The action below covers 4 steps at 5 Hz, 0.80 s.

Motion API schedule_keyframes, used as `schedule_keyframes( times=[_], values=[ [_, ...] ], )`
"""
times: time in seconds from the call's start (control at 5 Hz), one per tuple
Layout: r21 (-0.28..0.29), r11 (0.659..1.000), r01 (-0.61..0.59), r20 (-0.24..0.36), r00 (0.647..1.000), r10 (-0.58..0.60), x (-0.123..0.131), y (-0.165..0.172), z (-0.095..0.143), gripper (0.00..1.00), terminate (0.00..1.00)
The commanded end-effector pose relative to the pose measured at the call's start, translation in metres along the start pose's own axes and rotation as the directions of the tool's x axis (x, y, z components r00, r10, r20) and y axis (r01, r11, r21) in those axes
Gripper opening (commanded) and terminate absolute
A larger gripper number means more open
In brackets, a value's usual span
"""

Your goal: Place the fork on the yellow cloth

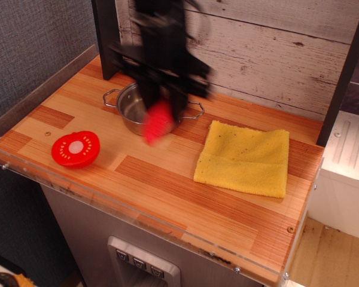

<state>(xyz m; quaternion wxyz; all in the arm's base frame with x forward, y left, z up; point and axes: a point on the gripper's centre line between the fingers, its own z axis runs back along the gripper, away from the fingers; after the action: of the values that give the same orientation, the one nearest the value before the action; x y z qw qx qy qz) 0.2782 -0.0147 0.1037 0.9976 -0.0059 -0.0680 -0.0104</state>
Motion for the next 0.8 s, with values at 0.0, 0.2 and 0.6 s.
schedule_keyframes(
  times=[0.0,0.2,0.6],
  values=[
    [-0.001,0.996,0.087,0.067,0.994,-0.087,0.021,-0.05,-0.022,0.0,0.0],
    [-0.008,0.989,0.149,0.076,0.986,-0.148,0.033,-0.053,-0.037,0.0,0.0],
    [-0.009,0.983,0.182,0.062,0.982,-0.181,0.044,-0.051,-0.06,0.0,0.0]
  ],
)
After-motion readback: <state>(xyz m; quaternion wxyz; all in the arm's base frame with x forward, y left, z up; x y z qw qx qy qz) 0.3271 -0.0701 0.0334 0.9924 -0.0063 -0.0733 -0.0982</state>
